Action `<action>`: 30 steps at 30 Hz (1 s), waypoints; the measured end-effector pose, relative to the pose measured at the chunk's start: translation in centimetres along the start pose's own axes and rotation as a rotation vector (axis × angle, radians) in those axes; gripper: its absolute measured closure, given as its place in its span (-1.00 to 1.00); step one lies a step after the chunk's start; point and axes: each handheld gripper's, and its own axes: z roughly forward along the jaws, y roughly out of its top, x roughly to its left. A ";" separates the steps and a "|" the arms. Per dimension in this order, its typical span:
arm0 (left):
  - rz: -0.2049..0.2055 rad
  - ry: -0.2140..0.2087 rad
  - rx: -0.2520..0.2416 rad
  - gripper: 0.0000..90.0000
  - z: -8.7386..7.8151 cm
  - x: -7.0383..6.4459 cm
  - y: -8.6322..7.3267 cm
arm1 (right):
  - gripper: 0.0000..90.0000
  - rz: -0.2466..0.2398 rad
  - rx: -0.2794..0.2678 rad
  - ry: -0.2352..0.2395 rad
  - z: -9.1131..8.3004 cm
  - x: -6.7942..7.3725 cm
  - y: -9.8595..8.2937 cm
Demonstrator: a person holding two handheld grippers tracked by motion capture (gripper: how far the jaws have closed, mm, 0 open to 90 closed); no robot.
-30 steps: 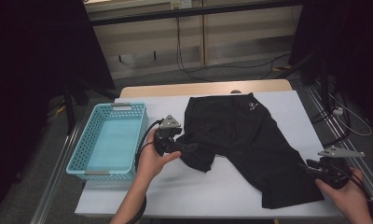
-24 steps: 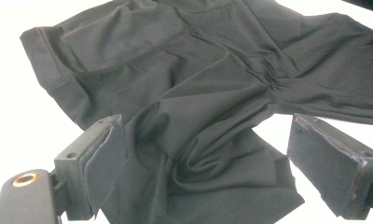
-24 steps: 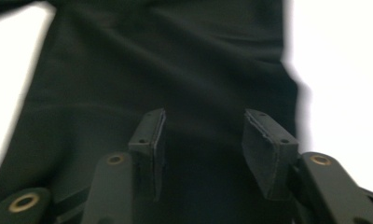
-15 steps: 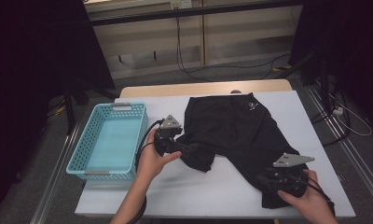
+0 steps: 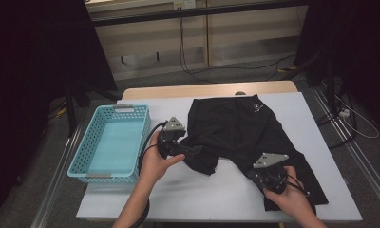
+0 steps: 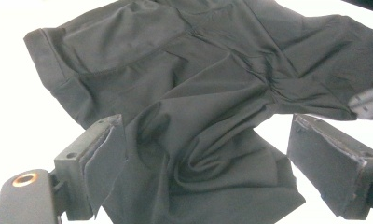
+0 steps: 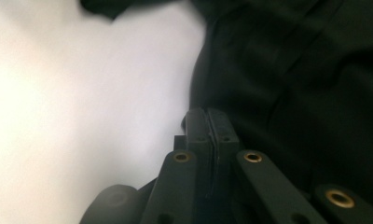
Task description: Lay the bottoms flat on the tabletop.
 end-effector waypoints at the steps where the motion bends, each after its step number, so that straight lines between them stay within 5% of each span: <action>1: 0.001 -0.001 -0.001 -0.73 0.0 0.0 0.0 | 0.98 0.011 -0.019 -0.009 0.2 -0.2 0.4; 7: 0.000 0.001 0.000 -0.73 -0.1 0.1 -0.1 | 0.93 0.043 -0.043 -0.021 2.2 -1.3 1.4; 10: -0.003 0.006 -0.006 -0.73 -0.2 0.2 -0.1 | 0.40 0.056 -0.054 -0.030 1.7 -1.2 1.3; 14: 0.000 0.001 -0.001 -0.73 -0.1 0.1 -0.1 | 0.05 0.083 -0.080 -0.006 0.5 -1.0 0.6; 18: 0.001 0.000 -0.002 -0.73 -0.2 0.0 0.0 | -0.05 0.103 -0.104 -0.019 -1.6 -1.4 -0.4; 24: 0.000 -0.002 0.007 -0.73 0.1 0.0 -0.1 | 0.10 0.143 -0.102 -0.010 -3.8 -1.2 -2.4; 30: 0.003 -0.001 0.001 -0.73 0.0 0.0 0.1 | 0.26 0.047 -0.028 0.087 -2.7 2.0 -3.0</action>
